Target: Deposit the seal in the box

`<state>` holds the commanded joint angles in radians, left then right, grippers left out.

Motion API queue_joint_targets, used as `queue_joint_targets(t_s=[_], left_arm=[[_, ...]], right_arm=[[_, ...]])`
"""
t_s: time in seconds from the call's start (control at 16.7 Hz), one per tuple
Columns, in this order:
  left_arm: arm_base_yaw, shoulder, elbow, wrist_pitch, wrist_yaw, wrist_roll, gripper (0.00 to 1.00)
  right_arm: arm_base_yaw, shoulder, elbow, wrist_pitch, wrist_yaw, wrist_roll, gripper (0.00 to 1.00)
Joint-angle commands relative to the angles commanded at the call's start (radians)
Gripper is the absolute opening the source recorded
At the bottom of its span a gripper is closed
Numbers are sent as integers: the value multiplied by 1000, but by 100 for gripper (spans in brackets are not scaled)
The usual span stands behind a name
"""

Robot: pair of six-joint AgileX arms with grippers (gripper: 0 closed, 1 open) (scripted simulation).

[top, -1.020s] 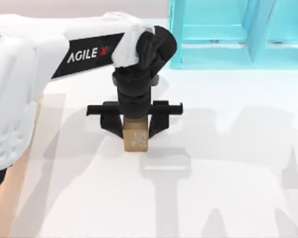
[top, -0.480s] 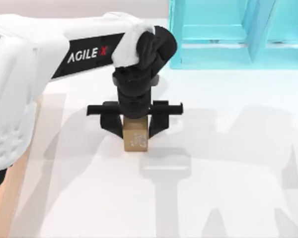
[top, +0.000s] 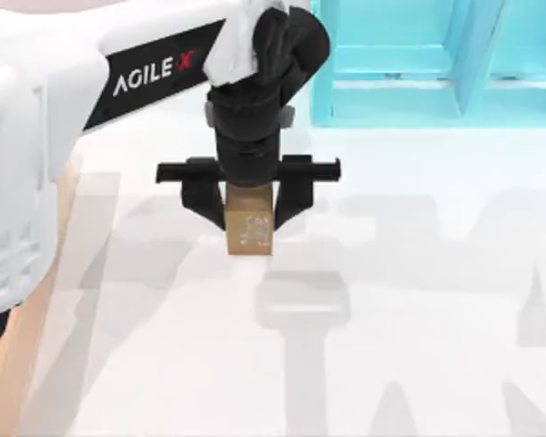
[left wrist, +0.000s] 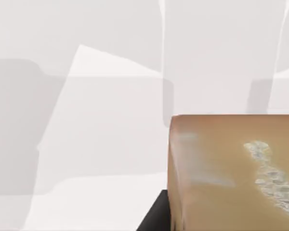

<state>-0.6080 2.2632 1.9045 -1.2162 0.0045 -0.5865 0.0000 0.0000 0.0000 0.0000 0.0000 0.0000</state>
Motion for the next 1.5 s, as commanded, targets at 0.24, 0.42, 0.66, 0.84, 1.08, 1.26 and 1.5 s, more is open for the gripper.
queue_joint_targets(t_s=[0.24,0.42,0.66,0.84,1.08,1.26,1.5], left_arm=[[-4,-22,147,-174,-3,3,0],[-4,-31,176,-205,-4,4,0],[0,-28,173,-203,-4,8,0],[68,-60,140,-204,-5,76,0],[284,-166,31,-198,-7,290,0],[501,-265,-75,-193,-7,505,0],[769,-394,-212,-184,-6,771,0]], right_arm=[[0,0,0,0,0,0,100],[0,0,0,0,0,0,100],[0,0,0,0,0,0,100],[0,0,0,0,0,0,100],[0,0,0,0,0,0,100],[0,0,0,0,0,0,100],[0,0,0,0,0,0,100]])
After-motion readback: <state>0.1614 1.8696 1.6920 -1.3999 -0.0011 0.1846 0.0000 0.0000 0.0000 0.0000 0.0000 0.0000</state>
